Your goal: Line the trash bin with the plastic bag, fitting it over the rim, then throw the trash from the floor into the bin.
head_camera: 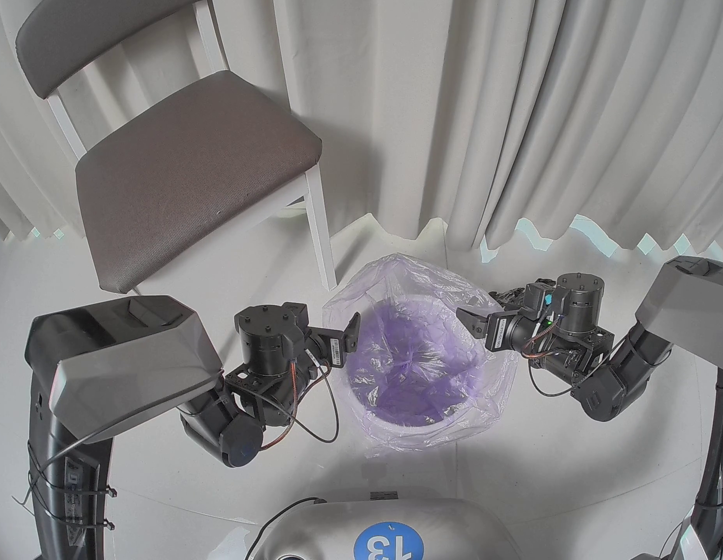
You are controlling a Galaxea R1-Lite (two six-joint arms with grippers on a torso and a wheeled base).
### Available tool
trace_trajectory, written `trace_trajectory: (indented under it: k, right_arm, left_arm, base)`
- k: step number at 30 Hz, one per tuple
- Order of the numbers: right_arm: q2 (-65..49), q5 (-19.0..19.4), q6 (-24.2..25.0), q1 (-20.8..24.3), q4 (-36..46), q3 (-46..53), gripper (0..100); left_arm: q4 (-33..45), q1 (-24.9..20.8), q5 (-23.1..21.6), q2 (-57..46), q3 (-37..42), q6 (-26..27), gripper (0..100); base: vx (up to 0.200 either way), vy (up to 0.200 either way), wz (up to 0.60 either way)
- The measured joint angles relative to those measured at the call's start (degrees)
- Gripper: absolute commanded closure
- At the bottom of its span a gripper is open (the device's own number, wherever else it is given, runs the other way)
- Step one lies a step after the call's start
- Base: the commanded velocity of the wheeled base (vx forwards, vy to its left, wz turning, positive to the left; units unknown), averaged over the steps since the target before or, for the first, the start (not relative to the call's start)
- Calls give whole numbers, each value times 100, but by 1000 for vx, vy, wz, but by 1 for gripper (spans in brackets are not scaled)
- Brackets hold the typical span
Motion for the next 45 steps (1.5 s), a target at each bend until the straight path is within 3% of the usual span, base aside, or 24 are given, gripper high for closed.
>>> trace_trajectory:
  k: [14,21,45]
  right_arm:
    - [452,-72,7,-243,13,-488,0]
    - [661,-393,82,-315,22,-884,0]
    - [1513,-762,550,-428,244,-1970,0]
  left_arm:
    - [105,444,0,783,-874,-96,0]
    - [450,566,0,903,-1117,-422,0]
    - [378,664,79,1521,-1991,-660,0]
  base:
    - [0,0,0]
    - [0,0,0]
    - [0,0,0]
